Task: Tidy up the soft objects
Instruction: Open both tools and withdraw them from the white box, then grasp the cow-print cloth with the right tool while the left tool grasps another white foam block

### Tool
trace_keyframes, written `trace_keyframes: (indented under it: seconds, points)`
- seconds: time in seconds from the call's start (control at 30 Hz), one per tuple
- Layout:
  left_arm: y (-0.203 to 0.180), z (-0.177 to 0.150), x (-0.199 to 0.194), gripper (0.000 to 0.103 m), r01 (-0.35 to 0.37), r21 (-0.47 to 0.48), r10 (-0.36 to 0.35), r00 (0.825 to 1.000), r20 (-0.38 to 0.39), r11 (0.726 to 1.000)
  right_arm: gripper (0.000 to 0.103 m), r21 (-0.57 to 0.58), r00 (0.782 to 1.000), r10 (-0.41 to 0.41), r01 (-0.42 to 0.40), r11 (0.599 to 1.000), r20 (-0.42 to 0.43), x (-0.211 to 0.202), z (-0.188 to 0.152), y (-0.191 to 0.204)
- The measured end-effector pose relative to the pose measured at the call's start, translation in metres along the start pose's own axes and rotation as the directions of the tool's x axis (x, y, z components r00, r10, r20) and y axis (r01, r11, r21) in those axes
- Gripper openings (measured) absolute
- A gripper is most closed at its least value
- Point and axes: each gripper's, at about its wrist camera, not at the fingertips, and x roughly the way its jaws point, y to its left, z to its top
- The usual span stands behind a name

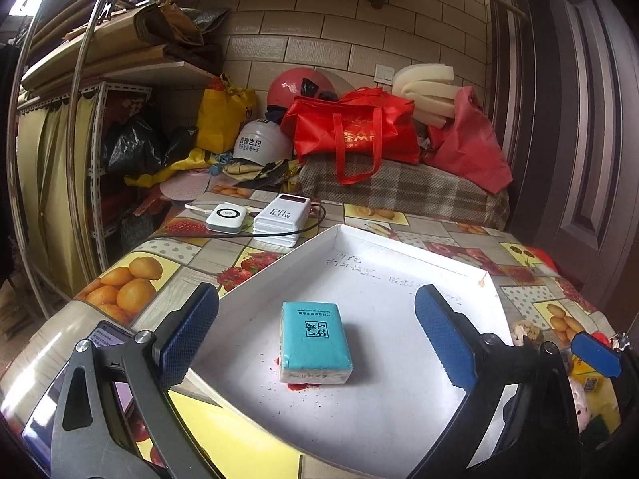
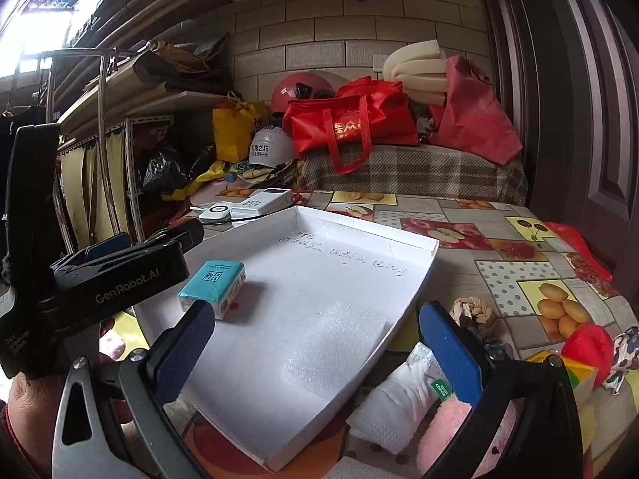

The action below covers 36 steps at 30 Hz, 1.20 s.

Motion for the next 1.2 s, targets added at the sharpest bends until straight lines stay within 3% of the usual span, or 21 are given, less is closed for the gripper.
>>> trace_keyframes:
  seconds: [0.2,0.37,0.5,0.63,0.7,0.77,0.83,0.9,1.03,1.13,1.2]
  points:
    - [-0.028,-0.01,-0.02,0.1,0.06,0.127,-0.062,0.998,0.009,0.99,0.103,-0.072,1.0,-0.03,0.029,0.997,-0.003,-0.022,-0.009,0.0]
    - [-0.043,-0.018,-0.025,0.1,0.169,0.138,-0.157,0.983,-0.091,0.976,0.103,-0.071,0.998,-0.067,0.066,0.995,-0.016,-0.048,-0.021,-0.025]
    - [-0.062,-0.028,-0.031,0.1,0.305,0.141,-0.277,0.942,-0.188,0.942,0.103,0.031,0.988,-0.146,0.147,0.989,-0.047,-0.061,-0.027,-0.078]
    - [-0.092,-0.039,-0.053,0.099,0.402,0.234,-0.358,0.91,-0.209,0.885,0.103,0.185,0.958,-0.273,0.285,0.941,-0.085,-0.07,-0.035,-0.151]
    - [-0.108,-0.046,-0.061,0.099,0.459,0.266,-0.399,0.882,-0.249,0.848,0.103,0.194,0.93,-0.36,0.367,0.91,-0.068,-0.082,-0.037,-0.177]
    - [-0.123,-0.052,-0.068,0.099,0.526,0.276,-0.448,0.843,-0.299,0.805,0.103,0.172,0.891,-0.45,0.453,0.875,-0.057,-0.093,-0.04,-0.199]
    - [-0.141,-0.059,-0.07,0.099,0.54,0.315,-0.437,0.832,-0.342,0.781,0.103,0.185,0.864,-0.498,0.502,0.845,-0.07,-0.1,-0.043,-0.226]
    - [-0.155,-0.066,-0.07,0.099,0.546,0.361,-0.416,0.827,-0.378,0.756,0.102,0.242,0.87,-0.479,0.493,0.836,-0.121,-0.101,-0.048,-0.256]
    - [-0.163,-0.073,-0.067,0.099,0.58,0.372,-0.417,0.799,-0.433,0.725,0.102,0.41,0.93,-0.297,0.362,0.837,-0.215,-0.093,-0.061,-0.297]
    - [-0.164,-0.073,-0.056,0.099,0.635,0.322,-0.452,0.747,-0.488,0.702,0.102,0.436,0.937,-0.236,0.33,0.837,-0.255,-0.085,-0.066,-0.299]
    - [-0.165,-0.071,-0.051,0.099,0.654,0.293,-0.477,0.729,-0.491,0.698,0.102,0.435,0.938,-0.221,0.322,0.841,-0.268,-0.082,-0.067,-0.297]
